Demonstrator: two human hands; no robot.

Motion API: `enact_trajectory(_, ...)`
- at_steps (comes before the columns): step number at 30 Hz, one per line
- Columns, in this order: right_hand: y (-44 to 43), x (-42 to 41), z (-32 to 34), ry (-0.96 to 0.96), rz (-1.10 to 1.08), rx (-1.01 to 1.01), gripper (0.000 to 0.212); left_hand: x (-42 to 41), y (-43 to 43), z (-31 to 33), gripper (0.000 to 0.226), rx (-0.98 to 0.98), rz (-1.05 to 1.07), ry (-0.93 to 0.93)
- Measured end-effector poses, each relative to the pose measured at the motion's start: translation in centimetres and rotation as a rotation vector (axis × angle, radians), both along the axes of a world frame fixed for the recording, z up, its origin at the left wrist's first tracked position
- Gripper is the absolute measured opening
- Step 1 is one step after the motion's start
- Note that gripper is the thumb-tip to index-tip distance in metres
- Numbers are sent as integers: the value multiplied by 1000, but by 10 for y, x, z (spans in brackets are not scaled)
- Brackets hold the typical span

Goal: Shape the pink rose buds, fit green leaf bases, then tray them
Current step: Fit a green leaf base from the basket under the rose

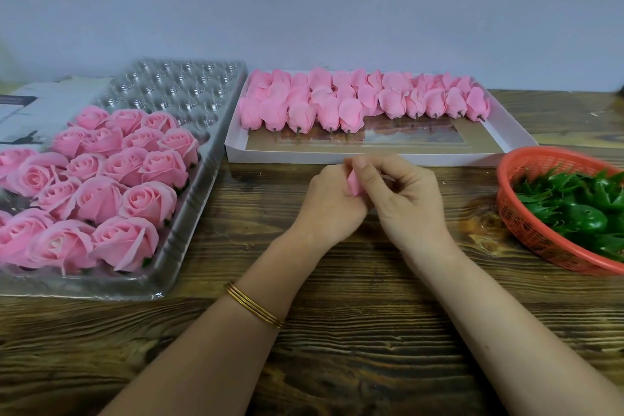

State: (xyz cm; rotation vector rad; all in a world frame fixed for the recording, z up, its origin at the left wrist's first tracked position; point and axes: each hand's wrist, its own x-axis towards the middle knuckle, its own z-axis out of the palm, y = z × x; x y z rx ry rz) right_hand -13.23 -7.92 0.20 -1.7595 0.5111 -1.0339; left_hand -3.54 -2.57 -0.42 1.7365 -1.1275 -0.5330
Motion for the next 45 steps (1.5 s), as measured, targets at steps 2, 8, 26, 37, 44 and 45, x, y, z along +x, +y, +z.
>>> enact_trajectory(2, 0, 0, -1, -1, 6, -13, 18, 0, 0, -1, 14, -16, 16, 24)
enact_trajectory(8, 1, 0, -2, 37, 18, 11, 17, -1, -2, -2, 11, -36, 32, 119)
enact_trajectory(26, -3, -5, 2, 398, 48, 2, 68, -3, 4, 8, 15, -57, -11, 256)
enact_trajectory(37, -19, -21, 27, -112, 374, 662, 18, -3, 9, 14, 41, -50, -362, 558)
enact_trajectory(44, -13, -18, 27, -70, 418, 601, 10, -4, 9, 11, 49, 59, -555, 551)
enact_trajectory(45, -12, -18, 26, -56, 421, 591, 10, -4, 10, 11, 48, 66, -556, 552)
